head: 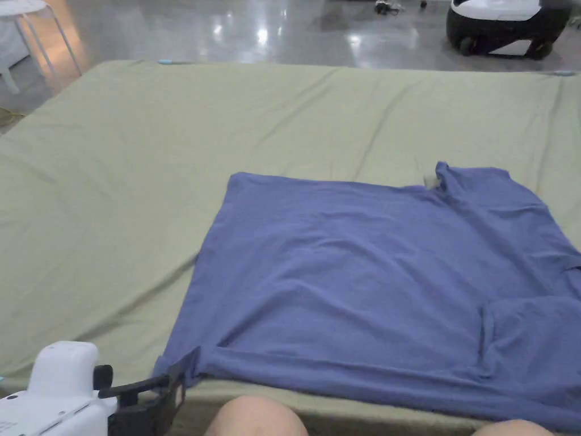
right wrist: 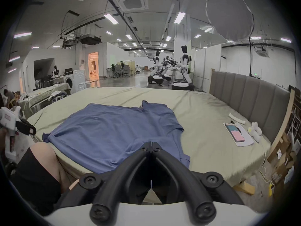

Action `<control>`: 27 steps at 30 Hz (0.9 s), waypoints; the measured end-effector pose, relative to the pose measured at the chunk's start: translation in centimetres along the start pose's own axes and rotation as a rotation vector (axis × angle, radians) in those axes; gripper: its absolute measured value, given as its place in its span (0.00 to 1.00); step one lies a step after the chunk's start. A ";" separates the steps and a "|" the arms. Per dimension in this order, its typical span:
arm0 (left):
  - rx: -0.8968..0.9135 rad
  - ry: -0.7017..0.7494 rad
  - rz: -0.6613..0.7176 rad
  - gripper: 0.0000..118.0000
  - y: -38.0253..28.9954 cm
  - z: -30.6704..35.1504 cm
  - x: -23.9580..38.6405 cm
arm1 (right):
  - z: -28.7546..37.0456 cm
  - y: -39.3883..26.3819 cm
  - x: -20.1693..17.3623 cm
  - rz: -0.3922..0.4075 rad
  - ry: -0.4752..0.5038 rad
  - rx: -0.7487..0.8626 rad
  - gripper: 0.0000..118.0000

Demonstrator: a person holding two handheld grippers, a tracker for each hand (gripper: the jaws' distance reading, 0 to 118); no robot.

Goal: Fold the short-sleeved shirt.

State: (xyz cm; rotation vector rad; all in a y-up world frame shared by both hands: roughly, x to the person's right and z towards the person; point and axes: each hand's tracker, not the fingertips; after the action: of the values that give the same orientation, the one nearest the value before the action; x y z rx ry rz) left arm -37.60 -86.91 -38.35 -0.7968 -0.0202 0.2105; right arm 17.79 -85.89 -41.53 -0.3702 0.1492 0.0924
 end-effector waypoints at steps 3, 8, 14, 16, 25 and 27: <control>0.036 0.006 0.002 0.95 0.8 -2.2 0.2 | -0.4 0.1 -0.9 0.007 0.023 -0.009 0.00; 0.002 0.020 -0.028 0.80 1.3 -5.4 0.2 | -0.7 -0.3 -2.4 0.028 0.020 -0.042 0.00; -0.045 0.043 -0.106 0.02 0.4 -6.7 1.2 | -1.1 -0.1 -2.6 0.012 0.020 -0.078 0.00; -0.051 0.056 -0.139 0.02 0.0 -6.3 1.7 | -1.1 -0.1 -2.5 0.011 0.018 -0.082 0.00; 0.053 0.087 -0.134 0.01 1.6 -2.9 2.1 | -1.6 -1.2 -0.1 0.008 -0.055 -0.179 0.00; 0.067 0.088 -0.144 0.01 2.0 -2.5 2.5 | -1.8 -3.5 1.9 -0.026 -0.084 -0.198 0.25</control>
State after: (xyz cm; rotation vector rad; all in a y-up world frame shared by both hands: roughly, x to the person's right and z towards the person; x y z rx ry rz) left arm -35.24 -86.84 -41.66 -0.7335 0.0122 0.0398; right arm 19.89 -89.64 -42.24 -0.5652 0.0524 0.0977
